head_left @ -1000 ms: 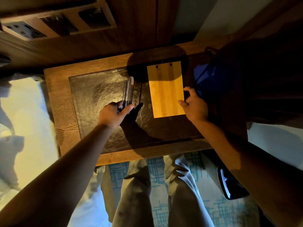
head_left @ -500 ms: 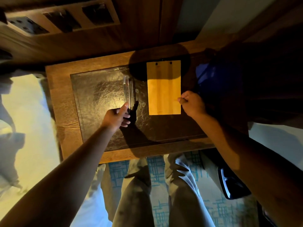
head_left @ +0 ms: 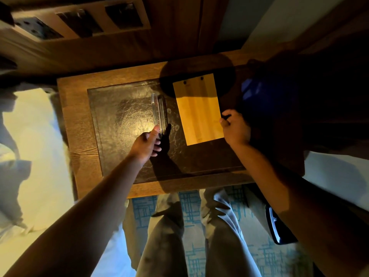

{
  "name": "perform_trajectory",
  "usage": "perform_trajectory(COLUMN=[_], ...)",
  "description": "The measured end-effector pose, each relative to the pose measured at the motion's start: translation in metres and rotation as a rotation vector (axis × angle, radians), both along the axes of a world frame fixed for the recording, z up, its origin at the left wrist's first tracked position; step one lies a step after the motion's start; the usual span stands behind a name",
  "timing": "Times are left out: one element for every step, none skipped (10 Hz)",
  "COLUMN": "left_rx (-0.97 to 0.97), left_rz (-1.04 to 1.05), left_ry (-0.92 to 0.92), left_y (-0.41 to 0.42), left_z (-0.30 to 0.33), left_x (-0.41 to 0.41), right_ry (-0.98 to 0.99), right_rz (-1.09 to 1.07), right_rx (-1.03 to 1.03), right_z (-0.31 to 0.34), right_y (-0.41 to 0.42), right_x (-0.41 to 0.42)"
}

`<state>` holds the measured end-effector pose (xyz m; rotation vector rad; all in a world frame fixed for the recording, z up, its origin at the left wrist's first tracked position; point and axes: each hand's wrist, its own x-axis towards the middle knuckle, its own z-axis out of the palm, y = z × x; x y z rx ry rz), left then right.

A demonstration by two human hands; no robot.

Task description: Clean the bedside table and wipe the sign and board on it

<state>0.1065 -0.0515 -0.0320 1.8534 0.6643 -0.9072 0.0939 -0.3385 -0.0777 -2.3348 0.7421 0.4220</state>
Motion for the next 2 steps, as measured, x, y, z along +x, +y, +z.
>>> perform_trajectory(left_rx=[-0.006,0.137], left_rz=[-0.017,-0.145], left_ry=[0.013,-0.066], left_y=[0.004,0.004], left_z=[0.001,0.014], left_x=[0.002,0.003], right_ry=[0.015,-0.014], right_rz=[-0.010,0.009], right_rx=[0.018,0.022], right_z=[0.001,0.018], right_y=[-0.003,-0.004], right_x=[0.000,0.006])
